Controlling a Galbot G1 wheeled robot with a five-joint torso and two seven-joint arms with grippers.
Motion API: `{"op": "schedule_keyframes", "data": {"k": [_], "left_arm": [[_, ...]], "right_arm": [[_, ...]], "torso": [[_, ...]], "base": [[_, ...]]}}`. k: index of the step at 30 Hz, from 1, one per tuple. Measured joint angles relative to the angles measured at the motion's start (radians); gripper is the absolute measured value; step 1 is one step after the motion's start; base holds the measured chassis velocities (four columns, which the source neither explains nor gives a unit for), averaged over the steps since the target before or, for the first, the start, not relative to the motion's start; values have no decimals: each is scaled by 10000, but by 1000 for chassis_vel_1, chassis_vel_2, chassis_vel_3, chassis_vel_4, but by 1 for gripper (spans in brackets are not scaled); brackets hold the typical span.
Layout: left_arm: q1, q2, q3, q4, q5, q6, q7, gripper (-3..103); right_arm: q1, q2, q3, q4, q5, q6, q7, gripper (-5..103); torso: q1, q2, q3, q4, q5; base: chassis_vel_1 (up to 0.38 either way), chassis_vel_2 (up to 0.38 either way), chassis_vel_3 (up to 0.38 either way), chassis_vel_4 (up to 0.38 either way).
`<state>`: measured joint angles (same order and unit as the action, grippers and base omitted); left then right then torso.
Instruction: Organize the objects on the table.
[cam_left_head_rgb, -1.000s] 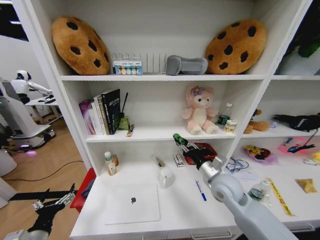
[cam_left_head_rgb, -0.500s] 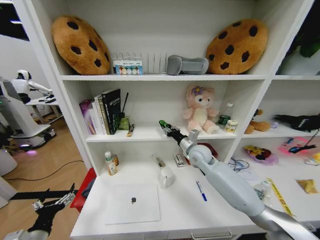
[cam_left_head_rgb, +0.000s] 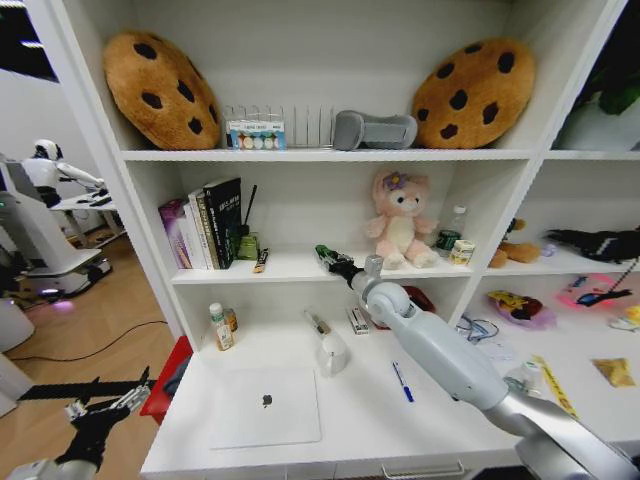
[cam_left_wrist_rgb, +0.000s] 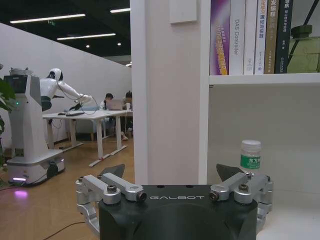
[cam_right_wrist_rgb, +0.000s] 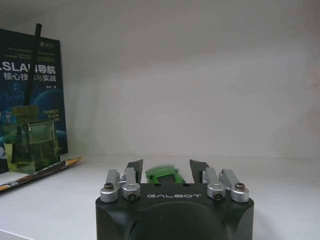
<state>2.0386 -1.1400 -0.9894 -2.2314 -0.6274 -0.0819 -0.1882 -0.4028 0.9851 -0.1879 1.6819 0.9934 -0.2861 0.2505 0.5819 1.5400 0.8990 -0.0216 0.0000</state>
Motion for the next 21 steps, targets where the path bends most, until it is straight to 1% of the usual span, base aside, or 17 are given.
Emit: {"op": "schedule_keyframes", "data": {"k": [1, 2, 4, 5, 6, 7, 8, 9, 11, 12, 13, 14, 15, 17, 18, 19, 21], "left_arm": [[0, 0, 0, 0, 0, 0, 0, 100], [0, 0, -1, 0, 0, 0, 0, 100], [0, 0, 0, 0, 0, 0, 0, 100], [0, 0, 0, 0, 0, 0, 0, 100], [0, 1, 0, 0, 0, 0, 0, 100], [0, 1, 0, 0, 0, 0, 0, 100], [0, 0, -1, 1, 0, 1, -3, 100], [-1, -1, -1, 0, 1, 0, -3, 100], [0, 0, 0, 1, 0, 1, -1, 100], [0, 0, 0, 1, 0, 1, -1, 100], [-1, 1, 0, 0, 1, 0, 1, 100], [0, 0, 0, 1, 0, 2, -4, 100], [0, 0, -1, 1, 1, 1, -2, 100], [0, 0, 0, 1, 0, 1, 1, 100], [0, 0, 0, 1, 0, 1, 1, 100], [0, 1, -1, 0, 1, 1, -3, 100], [0, 0, 0, 2, 0, 1, -1, 100]], "right_arm": [[-40, -47, 65, 158, 69, -58, 50, 59], [-308, -266, 436, 888, 206, -148, 212, 76], [-865, -672, 1083, 2015, 513, -264, 363, 86], [-865, -672, 1083, 2015, 513, -264, 363, 86], [-1256, -900, 1493, 2627, 570, -286, 389, 86], [-1256, -900, 1493, 2627, 570, -286, 389, 86], [-2269, -1398, 2530, 3874, 473, -310, 305, 96], [-2743, -1574, 2989, 4288, 377, -326, 211, 99], [-4814, -2055, 4656, 5482, 16, -217, -103, 100], [-4814, -2055, 4656, 5482, 16, -217, -103, 100], [-5655, -2190, 5281, 5883, -145, -44, -279, 100], [-6407, -2263, 5858, 6216, -425, 179, -460, 100], [-7507, -2278, 6615, 6663, -1038, 439, -739, 100], [-9061, -2088, 7468, 7305, -1690, 652, -979, 100], [-9061, -2088, 7468, 7305, -1690, 652, -979, 100], [-9877, -1900, 7832, 7641, -1994, 767, -1031, 100], [-11698, -1156, 8430, 7909, -3077, 1258, -1120, 100]], "torso": [[0, 0, 0, 0, 0], [0, 0, 0, 4, 0], [0, 0, 0, 4, 0], [0, 0, 0, 4, 0], [0, 0, 0, 4, 0], [0, 0, 0, 4, 0], [0, 1, -1, -2, -1], [-1, 1, -2, -1, -2], [-3, 2, -3, -8, 5], [-3, 2, -3, -8, 5], [-2, 1, -2, -6, 7], [-2, 2, -2, -6, 2], [-3, 3, -3, -4, 0], [-2, 2, -2, 1, 3], [-2, 2, -2, 1, 3], [-2, 2, -2, -1, 2], [-3, 3, -3, 2, -3]], "base": [[0, 0, 0, 0], [0, 0, 0, 0], [0, 0, 0, 0], [0, 0, 0, 0], [0, 0, 0, 0], [0, 0, 0, 0], [0, 0, 0, 0], [0, 0, 0, 0], [0, 0, 0, 0], [0, 0, 0, 0], [0, 0, 0, 0], [0, 0, 0, 0], [0, 0, 0, 0], [0, 0, 0, 0], [0, 0, 0, 0], [0, 0, 0, 0], [0, 0, 0, 0]]}}
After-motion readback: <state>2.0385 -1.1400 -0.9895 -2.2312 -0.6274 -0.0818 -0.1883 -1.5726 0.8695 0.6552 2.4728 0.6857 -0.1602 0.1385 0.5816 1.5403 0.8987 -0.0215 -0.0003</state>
